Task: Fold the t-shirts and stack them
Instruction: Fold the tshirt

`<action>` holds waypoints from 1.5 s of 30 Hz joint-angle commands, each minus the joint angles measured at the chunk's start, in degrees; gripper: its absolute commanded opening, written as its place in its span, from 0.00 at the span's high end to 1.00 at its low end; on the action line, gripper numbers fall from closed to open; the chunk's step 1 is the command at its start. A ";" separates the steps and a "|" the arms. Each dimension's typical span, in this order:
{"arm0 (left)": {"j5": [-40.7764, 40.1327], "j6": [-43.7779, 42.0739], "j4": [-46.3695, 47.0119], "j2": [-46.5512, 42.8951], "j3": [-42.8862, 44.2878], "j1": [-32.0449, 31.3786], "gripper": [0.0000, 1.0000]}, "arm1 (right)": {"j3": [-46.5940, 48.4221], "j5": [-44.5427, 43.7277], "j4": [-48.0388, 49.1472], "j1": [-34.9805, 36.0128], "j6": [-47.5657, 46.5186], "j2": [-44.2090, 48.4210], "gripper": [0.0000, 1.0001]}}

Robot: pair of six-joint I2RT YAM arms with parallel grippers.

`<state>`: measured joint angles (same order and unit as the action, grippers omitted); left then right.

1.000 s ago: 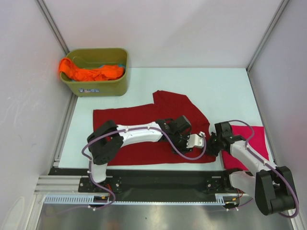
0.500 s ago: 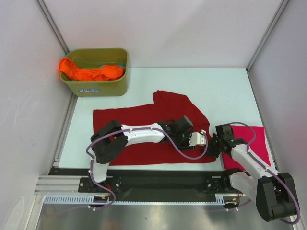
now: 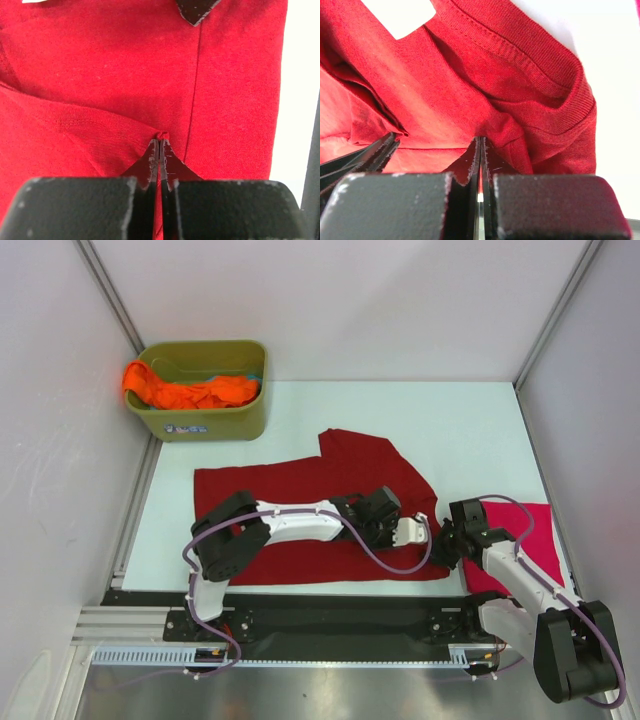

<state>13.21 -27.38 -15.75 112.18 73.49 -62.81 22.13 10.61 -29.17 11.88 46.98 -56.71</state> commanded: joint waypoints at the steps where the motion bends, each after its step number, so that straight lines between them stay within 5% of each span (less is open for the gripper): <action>1: 0.23 2.76 0.28 -2.84 1.74 2.15 1.00 | 0.02 -2.96 -2.30 -0.19 -0.05 -0.16 1.00; 25: -7.58 10.23 1.34 -1.44 2.35 14.99 0.95 | 1.77 -4.02 -1.06 -0.10 -1.10 -6.31 1.00; 28: -10.92 11.46 0.81 -2.49 2.53 16.22 0.86 | 2.56 -4.46 -2.11 -0.01 -1.19 -5.52 1.00; 29: -11.19 11.47 0.63 -2.84 2.53 16.40 0.71 | 3.00 -4.72 -2.82 0.07 -1.19 -5.08 1.00; 33: -5.16 12.26 -1.82 -4.69 3.32 16.40 0.49 | 6.60 -5.78 -6.07 0.34 -2.24 -2.28 1.00; 39: 6.00 15.95 -5.25 -6.89 6.04 16.40 0.48 | 18.03 -4.73 -6.09 1.04 -4.70 -2.09 1.00; 45: 10.52 17.10 -4.74 -6.36 5.71 16.49 0.46 | 25.75 -2.18 2.36 0.69 -8.13 -16.57 1.00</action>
<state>18.28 -11.88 -20.62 107.94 78.54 -46.26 45.04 7.18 -30.50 12.58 41.67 -67.55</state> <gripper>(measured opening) 0.535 0.009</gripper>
